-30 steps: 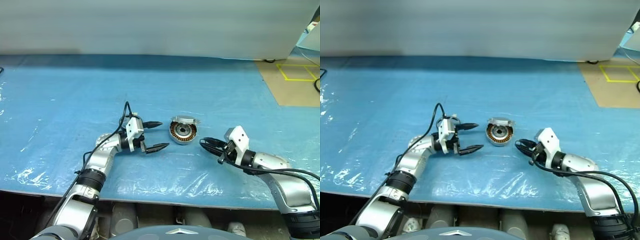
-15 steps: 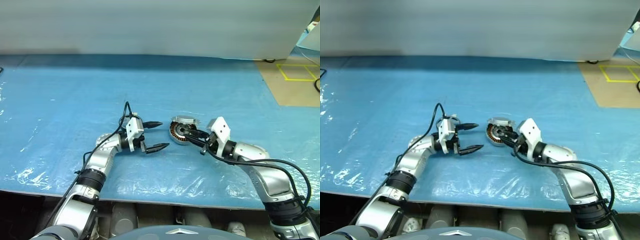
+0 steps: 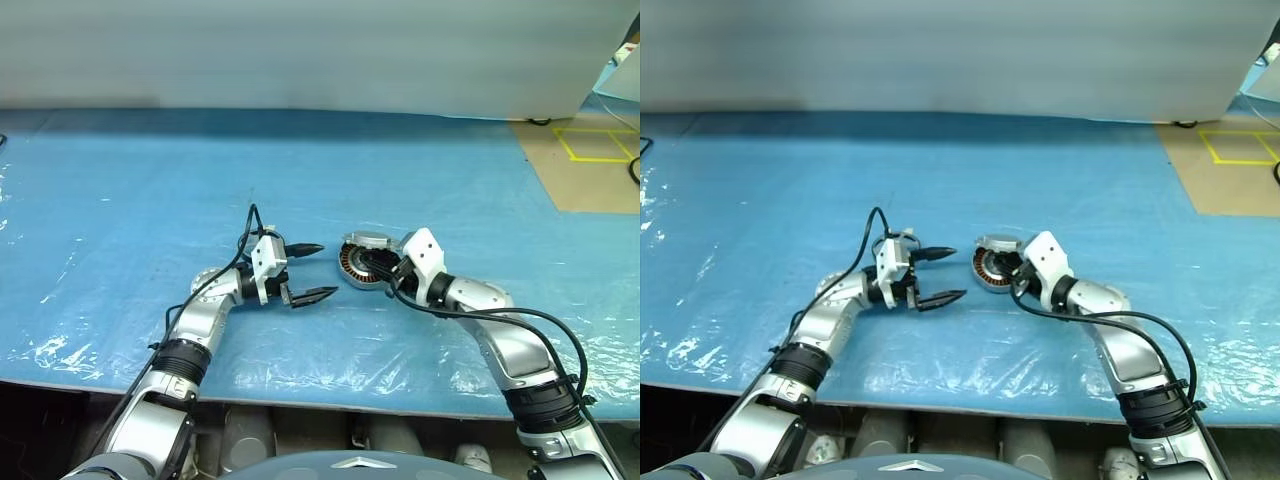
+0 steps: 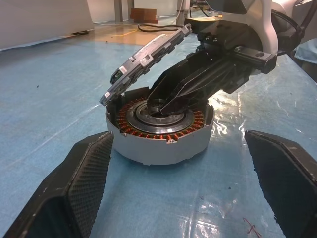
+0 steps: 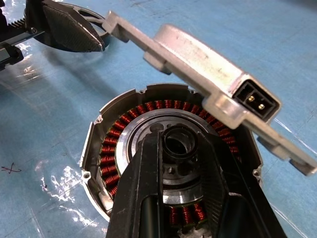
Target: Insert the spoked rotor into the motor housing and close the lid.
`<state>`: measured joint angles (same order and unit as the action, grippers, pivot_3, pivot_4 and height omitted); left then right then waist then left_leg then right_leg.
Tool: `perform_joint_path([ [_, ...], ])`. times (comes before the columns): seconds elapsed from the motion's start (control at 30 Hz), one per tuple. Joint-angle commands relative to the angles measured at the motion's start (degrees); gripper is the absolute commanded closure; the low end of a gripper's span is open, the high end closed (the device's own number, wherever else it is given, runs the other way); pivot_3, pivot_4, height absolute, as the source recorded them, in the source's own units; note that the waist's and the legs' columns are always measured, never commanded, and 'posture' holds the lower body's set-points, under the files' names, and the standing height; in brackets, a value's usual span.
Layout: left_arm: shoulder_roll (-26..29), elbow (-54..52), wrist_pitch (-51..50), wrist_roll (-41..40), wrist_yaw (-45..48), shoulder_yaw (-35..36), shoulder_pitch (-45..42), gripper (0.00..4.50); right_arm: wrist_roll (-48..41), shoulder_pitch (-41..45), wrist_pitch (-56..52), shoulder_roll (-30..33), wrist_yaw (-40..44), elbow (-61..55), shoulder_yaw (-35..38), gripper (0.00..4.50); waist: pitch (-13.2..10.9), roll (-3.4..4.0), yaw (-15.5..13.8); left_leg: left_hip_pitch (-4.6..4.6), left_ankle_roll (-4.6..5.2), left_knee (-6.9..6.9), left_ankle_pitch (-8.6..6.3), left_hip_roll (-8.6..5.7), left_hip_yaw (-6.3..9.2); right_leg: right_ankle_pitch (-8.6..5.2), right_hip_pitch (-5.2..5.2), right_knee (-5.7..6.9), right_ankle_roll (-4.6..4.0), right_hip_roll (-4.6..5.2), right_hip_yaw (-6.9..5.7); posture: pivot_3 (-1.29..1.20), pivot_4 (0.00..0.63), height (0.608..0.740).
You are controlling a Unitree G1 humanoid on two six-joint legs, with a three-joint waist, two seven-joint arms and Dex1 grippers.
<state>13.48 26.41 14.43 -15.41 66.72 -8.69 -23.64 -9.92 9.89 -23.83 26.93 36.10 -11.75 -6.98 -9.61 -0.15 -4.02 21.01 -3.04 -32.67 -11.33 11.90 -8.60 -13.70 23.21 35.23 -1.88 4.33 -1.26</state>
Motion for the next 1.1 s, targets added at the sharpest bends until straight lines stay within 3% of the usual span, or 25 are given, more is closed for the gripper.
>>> perform_joint_path([
  [0.03, 0.32, -1.97, 0.15, -0.43, -0.16, 0.47, 0.35, 0.0, 0.36, 0.29, 1.03, 0.04, -0.03, -0.4, 0.25, 3.87, 0.0, 0.0, 0.01, 0.0, 0.0, 0.0, 0.0, 0.0, 0.0, 0.0, 0.0, 0.0, 0.0, 0.0, 0.0, 0.0, 0.15, 0.74],
  [1.1, -0.48, -0.73, 0.78, 0.06, -0.77, -0.03, 0.33, 0.0, 1.15, -0.41, -0.11, -0.91, 0.02, 0.57, -1.0, 3.87, 0.01, 0.01, 0.01, -0.03, 0.0, -0.04, 0.0, 0.0, 0.0, 0.0, -0.01, 0.08, 0.0, 0.0, 0.01, 0.0, 0.15, 0.74],
])
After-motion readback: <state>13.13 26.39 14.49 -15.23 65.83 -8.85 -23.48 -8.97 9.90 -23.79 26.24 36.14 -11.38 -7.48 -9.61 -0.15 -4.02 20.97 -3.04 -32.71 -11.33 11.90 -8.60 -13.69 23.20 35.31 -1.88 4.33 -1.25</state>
